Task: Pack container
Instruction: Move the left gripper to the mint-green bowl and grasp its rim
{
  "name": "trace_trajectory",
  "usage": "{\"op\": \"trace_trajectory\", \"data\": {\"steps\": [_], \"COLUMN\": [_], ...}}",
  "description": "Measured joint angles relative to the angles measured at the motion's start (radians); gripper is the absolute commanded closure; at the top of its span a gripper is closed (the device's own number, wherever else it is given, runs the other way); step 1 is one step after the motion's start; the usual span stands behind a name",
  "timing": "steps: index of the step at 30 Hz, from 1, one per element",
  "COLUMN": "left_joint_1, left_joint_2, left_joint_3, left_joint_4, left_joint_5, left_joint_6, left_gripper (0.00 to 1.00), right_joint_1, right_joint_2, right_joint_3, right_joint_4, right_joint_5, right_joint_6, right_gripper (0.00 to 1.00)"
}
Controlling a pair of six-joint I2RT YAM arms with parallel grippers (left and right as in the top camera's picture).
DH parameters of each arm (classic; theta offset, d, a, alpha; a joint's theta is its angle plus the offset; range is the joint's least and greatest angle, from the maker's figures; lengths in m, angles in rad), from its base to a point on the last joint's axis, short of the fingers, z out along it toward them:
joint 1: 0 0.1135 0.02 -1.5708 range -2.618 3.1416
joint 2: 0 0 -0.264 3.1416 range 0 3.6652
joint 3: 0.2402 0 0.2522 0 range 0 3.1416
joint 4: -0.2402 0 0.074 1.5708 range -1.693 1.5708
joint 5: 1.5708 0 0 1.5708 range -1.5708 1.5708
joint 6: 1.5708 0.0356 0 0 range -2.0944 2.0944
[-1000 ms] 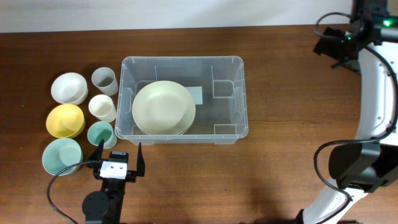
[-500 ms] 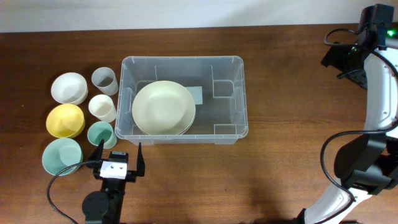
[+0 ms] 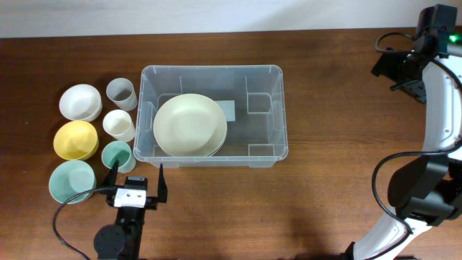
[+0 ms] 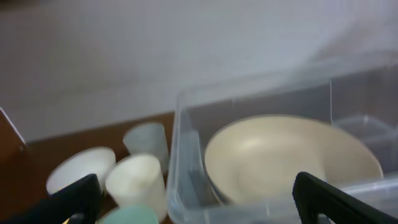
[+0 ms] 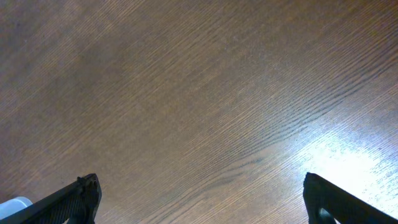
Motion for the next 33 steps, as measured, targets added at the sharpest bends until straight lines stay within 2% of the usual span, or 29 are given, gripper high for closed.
{"op": "trace_trajectory", "data": {"steps": [6, 12, 16, 19, 22, 24, 26, 29, 33], "left_joint_1": [0.004, 0.069, 0.121, 0.138, 0.145, 0.166, 0.248, 0.357, 0.456], "left_joint_2": [0.000, 0.087, 0.283, 0.506, 0.679, 0.766, 0.900, 1.028, 1.164], "left_joint_3": [0.002, 0.174, 0.409, 0.629, 0.725, 0.777, 0.914, 1.075, 1.165], "left_joint_4": [0.224, 0.172, 0.048, -0.061, -0.091, -0.179, -0.379, -0.539, -0.612], "left_joint_5": [-0.003, -0.050, -0.043, 0.059, 0.069, 0.018, -0.033, -0.058, -0.051], "left_joint_6": [0.028, 0.052, 0.043, 0.056, 0.060, 0.006, -0.079, -0.133, -0.172], "left_gripper": [0.00, 0.00, 0.00, 0.00, 0.00, 0.00, 0.00, 0.00, 0.00], "right_joint_1": [0.000, 0.000, 0.000, 0.000, 0.000, 0.000, 0.000, 0.000, 0.000], "right_joint_2": [0.000, 0.000, 0.000, 0.000, 0.000, 0.000, 0.000, 0.000, 0.000], "right_joint_3": [0.000, 0.000, 0.000, -0.002, -0.002, -0.002, -0.002, -0.002, -0.002], "right_joint_4": [0.000, 0.002, 0.001, 0.000, 0.000, 0.000, 0.000, 0.001, 0.000], "right_joint_5": [0.000, -0.001, -0.003, -0.003, -0.003, -0.004, -0.005, -0.003, -0.003], "right_joint_6": [0.002, 0.006, 0.008, 0.008, 0.008, 0.008, 0.008, 0.008, 0.008], "right_gripper": [0.01, 0.01, 0.01, 0.01, 0.01, 0.01, 0.01, 0.01, 0.01]}}
